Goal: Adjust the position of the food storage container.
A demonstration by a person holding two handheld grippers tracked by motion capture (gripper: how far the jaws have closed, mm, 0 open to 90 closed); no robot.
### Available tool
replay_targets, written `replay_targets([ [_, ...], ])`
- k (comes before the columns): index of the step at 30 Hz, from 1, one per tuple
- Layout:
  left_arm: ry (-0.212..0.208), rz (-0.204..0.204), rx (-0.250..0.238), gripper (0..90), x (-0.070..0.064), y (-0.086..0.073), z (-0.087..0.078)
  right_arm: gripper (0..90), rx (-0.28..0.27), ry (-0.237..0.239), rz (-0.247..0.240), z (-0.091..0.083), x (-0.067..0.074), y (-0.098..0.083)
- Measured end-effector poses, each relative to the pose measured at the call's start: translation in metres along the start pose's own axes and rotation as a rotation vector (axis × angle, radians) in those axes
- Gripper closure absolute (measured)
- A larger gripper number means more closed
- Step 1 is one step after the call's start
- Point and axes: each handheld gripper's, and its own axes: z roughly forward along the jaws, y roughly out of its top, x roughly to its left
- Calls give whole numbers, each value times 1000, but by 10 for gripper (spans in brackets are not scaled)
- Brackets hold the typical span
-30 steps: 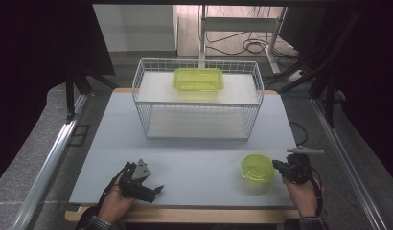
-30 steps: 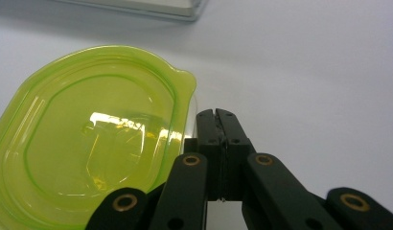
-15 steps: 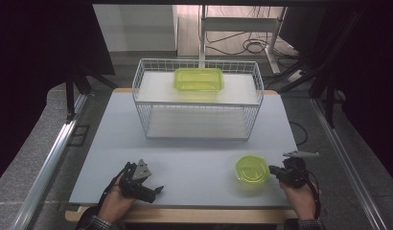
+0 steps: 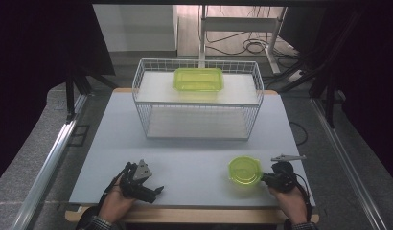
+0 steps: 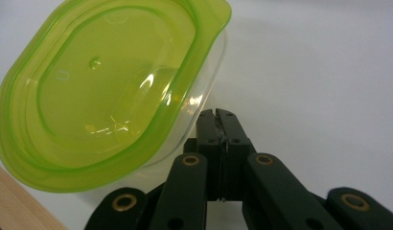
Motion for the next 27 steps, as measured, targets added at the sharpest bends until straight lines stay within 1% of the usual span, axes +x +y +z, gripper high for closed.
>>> replay_targets([
  [1, 0, 2, 1, 19, 0, 0, 0, 888, 2, 16, -9, 3, 3, 2],
  [2, 0, 2, 1, 19, 0, 0, 0, 888, 2, 16, -9, 3, 3, 2],
  [5, 2, 9, 3, 19, 0, 0, 1, 888, 5, 44, -16, 9, 9, 5],
  [7, 1, 7, 3, 19, -1, 0, 1, 888, 10, 66, -28, 15, 15, 9],
  [8, 1, 7, 3, 19, -1, 0, 1, 888, 10, 66, -28, 15, 15, 9],
  [10, 1, 7, 3, 19, -1, 0, 1, 888, 10, 82, -34, 20, 20, 12],
  [11, 1, 7, 3, 19, -1, 0, 1, 888, 12, 87, -37, 22, 23, 13],
  [12, 1, 6, 3, 19, -1, 0, 1, 888, 12, 107, -48, 27, 29, 16],
  [13, 1, 6, 3, 19, -1, 0, 1, 888, 12, 107, -48, 27, 29, 16],
  [14, 1, 5, 3, 19, -1, 0, 1, 888, 13, 126, -64, 33, 35, 20],
  [15, 0, 3, 2, 19, -1, 0, 1, 888, 13, 126, -64, 33, 35, 20],
  [16, 1, 6, 5, 19, 0, 0, 1, 888, 16, 137, -69, 36, 38, 21],
  [17, 1, 5, 5, 19, 0, 0, 1, 888, 18, 150, -82, 41, 43, 24],
  [18, 0, 2, 3, 19, 0, 0, 0, 888, 18, 150, -82, 41, 43, 24],
  [20, 1, -2, 2, 19, 1, 0, 0, 888, 19, 168, -96, 48, 50, 28],
  [23, 0, -2, 3, 19, 1, 0, 0, 888, 20, 181, -101, 51, 54, 30],
  [24, 0, -1, 4, 19, 0, 0, 0, 888, 22, 190, -107, 55, 58, 33],
  [25, 0, -1, 4, 19, 0, 0, 0, 888, 22, 190, -107, 55, 58, 33],
  [27, 0, -1, 3, 19, 0, 0, 0, 888, 24, 206, -105, 59, 61, 36],
])
